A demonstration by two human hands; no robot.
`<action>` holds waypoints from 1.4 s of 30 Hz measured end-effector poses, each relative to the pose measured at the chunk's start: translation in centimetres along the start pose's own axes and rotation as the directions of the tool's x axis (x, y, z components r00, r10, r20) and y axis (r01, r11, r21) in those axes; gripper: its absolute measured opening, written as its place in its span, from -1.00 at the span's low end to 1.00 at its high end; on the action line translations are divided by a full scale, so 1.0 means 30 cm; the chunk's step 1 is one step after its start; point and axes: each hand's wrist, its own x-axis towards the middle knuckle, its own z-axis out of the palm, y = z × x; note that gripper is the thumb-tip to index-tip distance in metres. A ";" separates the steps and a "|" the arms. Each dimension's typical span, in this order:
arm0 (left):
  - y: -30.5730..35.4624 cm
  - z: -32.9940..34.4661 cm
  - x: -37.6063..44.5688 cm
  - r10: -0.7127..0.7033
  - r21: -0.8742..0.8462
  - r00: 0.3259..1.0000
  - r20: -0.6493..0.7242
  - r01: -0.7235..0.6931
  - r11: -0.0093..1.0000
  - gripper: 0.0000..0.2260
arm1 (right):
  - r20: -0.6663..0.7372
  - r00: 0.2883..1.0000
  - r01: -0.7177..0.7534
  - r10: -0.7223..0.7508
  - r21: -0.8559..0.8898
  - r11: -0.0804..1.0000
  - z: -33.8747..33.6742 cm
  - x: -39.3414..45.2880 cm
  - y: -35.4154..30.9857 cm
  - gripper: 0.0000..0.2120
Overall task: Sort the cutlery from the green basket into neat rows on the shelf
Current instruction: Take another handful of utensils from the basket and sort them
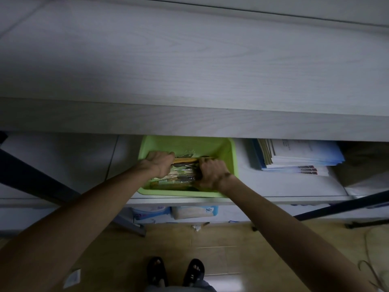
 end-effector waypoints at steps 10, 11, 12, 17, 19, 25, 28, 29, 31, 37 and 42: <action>-0.015 -0.101 -0.010 0.080 0.207 0.992 -0.098 -0.058 0.977 -0.77 | 0.208 0.975 0.047 -0.075 0.136 0.990 -0.013 0.017 0.034 -0.53; -0.015 -0.097 -0.010 0.081 0.214 0.991 -0.108 -0.056 0.975 -0.76 | 0.207 0.974 0.056 -0.087 0.153 0.987 -0.016 0.018 0.034 -0.53; -0.015 -0.092 -0.011 0.084 0.221 0.989 -0.120 -0.056 0.974 -0.76 | 0.205 0.973 0.068 -0.104 0.175 0.982 -0.020 0.018 0.032 -0.51; -0.015 -0.077 -0.001 0.061 0.198 0.985 -0.160 -0.029 0.980 -0.71 | 0.190 0.968 0.145 -0.166 0.120 0.982 -0.017 0.032 0.020 -0.33; -0.014 -0.081 0.004 0.037 0.162 0.988 -0.153 -0.012 0.987 -0.70 | 0.174 0.968 0.173 -0.179 0.046 0.984 -0.005 0.046 0.016 -0.40; -0.016 -0.055 0.019 0.006 0.049 1.000 -0.016 -0.005 0.999 -0.73 | 0.143 0.954 0.248 -0.263 0.115 0.962 -0.016 0.044 0.015 -0.54; -0.019 -0.047 0.031 -0.005 -0.016 0.999 0.034 0.006 1.000 -0.71 | 0.123 0.957 0.245 -0.263 0.146 0.959 -0.011 0.040 0.031 -0.49; -0.023 -0.050 0.037 -0.014 -0.044 0.998 0.054 0.016 0.999 -0.69 | 0.121 0.960 0.237 -0.254 0.135 0.962 -0.009 0.039 0.037 -0.46; -0.033 -0.061 0.050 -0.011 -0.132 0.993 0.114 0.026 0.991 -0.63 | 0.116 0.970 0.202 -0.212 0.088 0.975 0.001 0.042 0.045 -0.48; -0.052 -0.063 0.059 0.092 -0.450 0.957 0.274 0.044 0.892 -0.65 | 0.121 0.983 0.131 -0.139 0.072 0.989 0.015 0.048 0.052 -0.70; -0.041 -0.068 0.029 0.065 -0.230 0.982 0.178 -0.023 0.973 -0.71 | 0.132 0.980 0.145 -0.149 0.038 0.989 0.009 0.047 0.053 -0.69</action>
